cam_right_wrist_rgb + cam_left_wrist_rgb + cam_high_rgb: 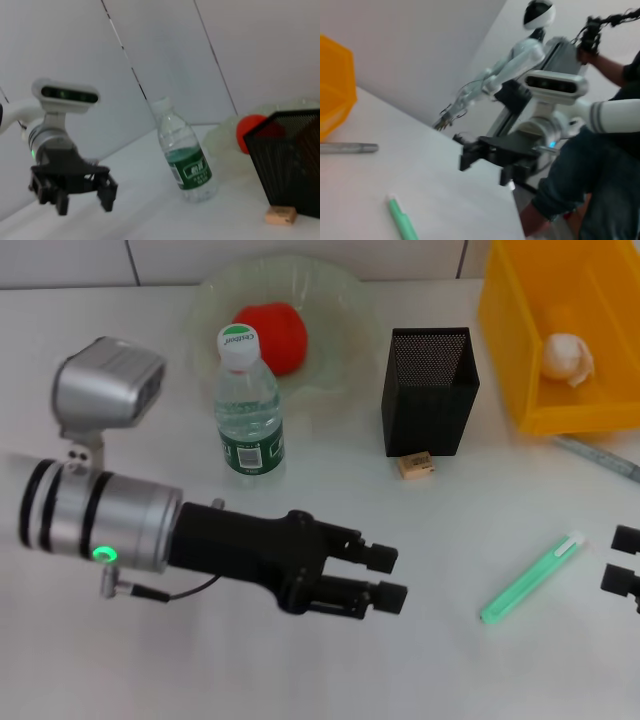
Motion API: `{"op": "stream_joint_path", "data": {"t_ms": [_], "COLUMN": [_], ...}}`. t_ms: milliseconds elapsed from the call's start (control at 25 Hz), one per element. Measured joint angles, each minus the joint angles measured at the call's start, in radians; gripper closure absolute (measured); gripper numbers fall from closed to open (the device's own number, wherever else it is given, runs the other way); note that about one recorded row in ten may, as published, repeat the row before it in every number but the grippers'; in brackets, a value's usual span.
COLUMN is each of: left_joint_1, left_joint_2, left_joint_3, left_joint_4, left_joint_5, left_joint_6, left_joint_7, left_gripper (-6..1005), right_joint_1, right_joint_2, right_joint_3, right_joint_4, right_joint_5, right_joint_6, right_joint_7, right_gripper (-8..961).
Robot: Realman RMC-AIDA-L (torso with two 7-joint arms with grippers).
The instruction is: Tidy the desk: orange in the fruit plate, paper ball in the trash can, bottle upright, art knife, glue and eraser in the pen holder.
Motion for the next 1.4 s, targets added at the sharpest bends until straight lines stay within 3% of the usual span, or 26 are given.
{"op": "stream_joint_path", "data": {"t_ms": [360, 560, 680, 880, 1120, 1280, 1400], "left_joint_1": [-0.173, -0.288, -0.323, -0.357, -0.372, -0.347, -0.286], "left_joint_2": [-0.001, -0.001, -0.001, -0.002, -0.002, -0.002, -0.002], "left_joint_3": [0.015, 0.066, 0.087, 0.092, 0.093, 0.085, 0.089], "left_joint_4": [-0.08, -0.116, -0.127, -0.166, -0.195, -0.176, -0.107], "left_joint_5": [0.0, 0.001, -0.005, -0.012, -0.012, -0.042, -0.073], "left_joint_6": [-0.138, -0.238, -0.322, -0.426, -0.426, -0.338, -0.191], "left_joint_7": [-0.101, -0.204, -0.236, -0.22, -0.14, -0.086, -0.05], "left_gripper": [461, 461, 461, 462, 462, 461, 462], "right_joint_1": [-0.007, -0.008, -0.009, -0.007, 0.009, 0.019, 0.037], "right_joint_2": [-0.009, -0.017, -0.018, -0.02, -0.028, -0.028, -0.024], "right_joint_3": [0.152, 0.172, 0.189, 0.231, 0.237, 0.232, 0.224], "right_joint_4": [-0.013, -0.03, -0.04, -0.052, -0.058, -0.081, -0.131], "right_joint_5": [-0.164, -0.18, -0.186, -0.207, -0.23, -0.234, -0.249], "right_joint_6": [0.007, 0.007, 0.009, 0.009, 0.016, 0.013, 0.002], "right_joint_7": [0.017, 0.028, 0.033, 0.036, 0.059, 0.08, 0.12], "right_gripper": [321, 322, 322, 323, 323, 324, 324]}}
